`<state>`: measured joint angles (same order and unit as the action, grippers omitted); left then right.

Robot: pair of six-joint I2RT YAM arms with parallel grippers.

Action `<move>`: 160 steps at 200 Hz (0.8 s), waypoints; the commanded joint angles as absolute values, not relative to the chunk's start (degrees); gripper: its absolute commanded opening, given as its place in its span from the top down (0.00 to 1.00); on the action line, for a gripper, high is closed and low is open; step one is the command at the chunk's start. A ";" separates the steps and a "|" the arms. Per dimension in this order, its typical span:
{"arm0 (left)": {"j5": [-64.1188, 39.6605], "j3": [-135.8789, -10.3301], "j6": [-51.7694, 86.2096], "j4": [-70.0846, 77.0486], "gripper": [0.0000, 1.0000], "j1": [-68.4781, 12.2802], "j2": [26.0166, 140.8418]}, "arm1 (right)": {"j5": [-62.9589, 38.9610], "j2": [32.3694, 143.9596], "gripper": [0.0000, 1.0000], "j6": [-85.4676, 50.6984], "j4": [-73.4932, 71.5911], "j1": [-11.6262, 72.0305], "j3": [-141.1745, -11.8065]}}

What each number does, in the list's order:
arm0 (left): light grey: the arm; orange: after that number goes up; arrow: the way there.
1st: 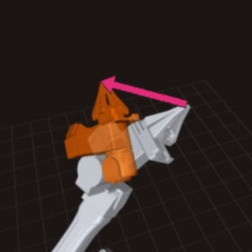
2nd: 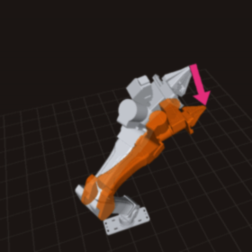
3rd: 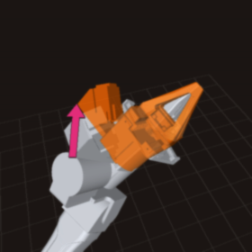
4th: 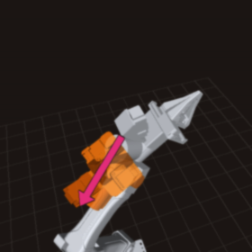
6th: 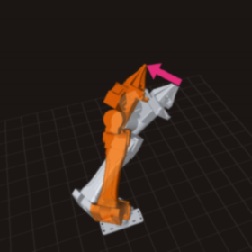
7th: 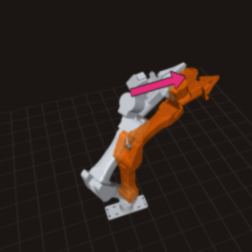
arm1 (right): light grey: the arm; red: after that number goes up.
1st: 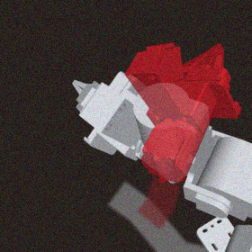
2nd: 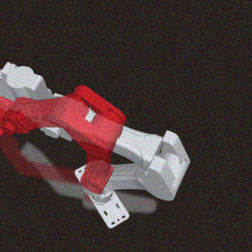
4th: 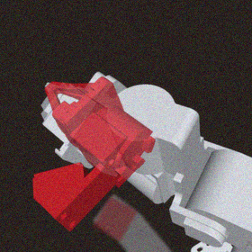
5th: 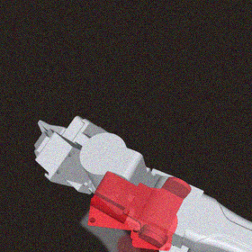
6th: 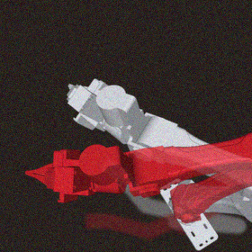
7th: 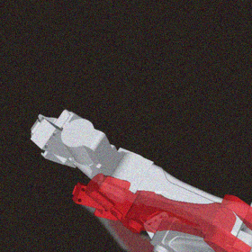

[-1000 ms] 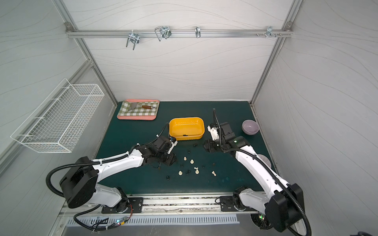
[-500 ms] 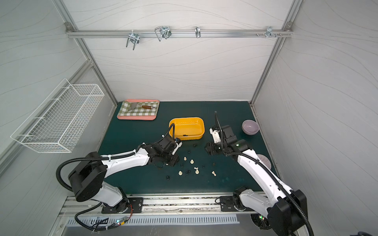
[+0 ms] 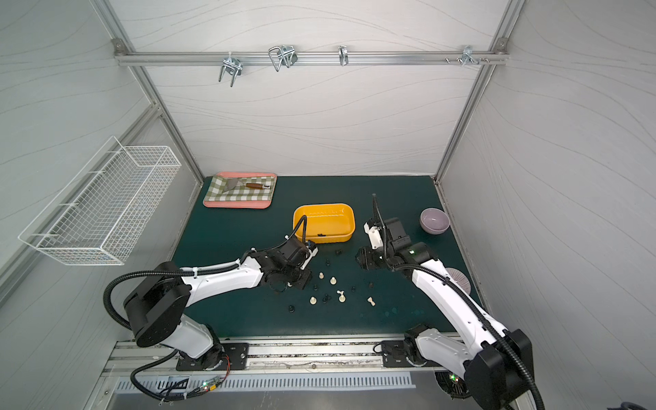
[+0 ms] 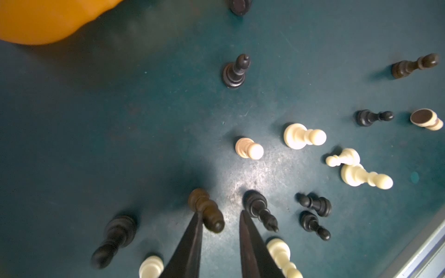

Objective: Put the chess pieces into the storage box
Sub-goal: Pick up the chess piece at the center of the board.

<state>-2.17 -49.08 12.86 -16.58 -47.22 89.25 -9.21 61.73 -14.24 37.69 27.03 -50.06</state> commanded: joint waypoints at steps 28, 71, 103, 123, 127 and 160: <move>0.17 -50.62 12.48 -16.18 0.72 -47.57 90.05 | -8.82 60.51 0.42 -15.27 39.18 27.31 -49.94; 0.19 -50.28 12.48 -16.08 0.77 -47.56 90.22 | -8.62 60.29 0.42 -15.40 39.29 27.33 -49.92; 0.32 -50.13 12.42 -15.83 0.81 -47.50 90.34 | -8.58 60.38 0.42 -15.47 39.29 27.34 -49.88; 0.16 -50.18 12.48 -15.73 0.84 -47.56 90.73 | -8.49 60.31 0.43 -15.49 39.41 27.42 -49.75; 0.16 -50.19 12.48 -15.70 0.85 -47.58 90.85 | -8.49 60.23 0.43 -15.48 39.46 27.42 -49.75; 0.00 -50.19 12.13 -15.93 0.91 -47.57 90.89 | -8.25 59.85 0.43 -15.71 39.46 27.42 -49.66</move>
<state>-0.60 -49.08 12.58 -16.38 -47.27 89.62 -8.97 61.23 -15.20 38.17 27.03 -50.06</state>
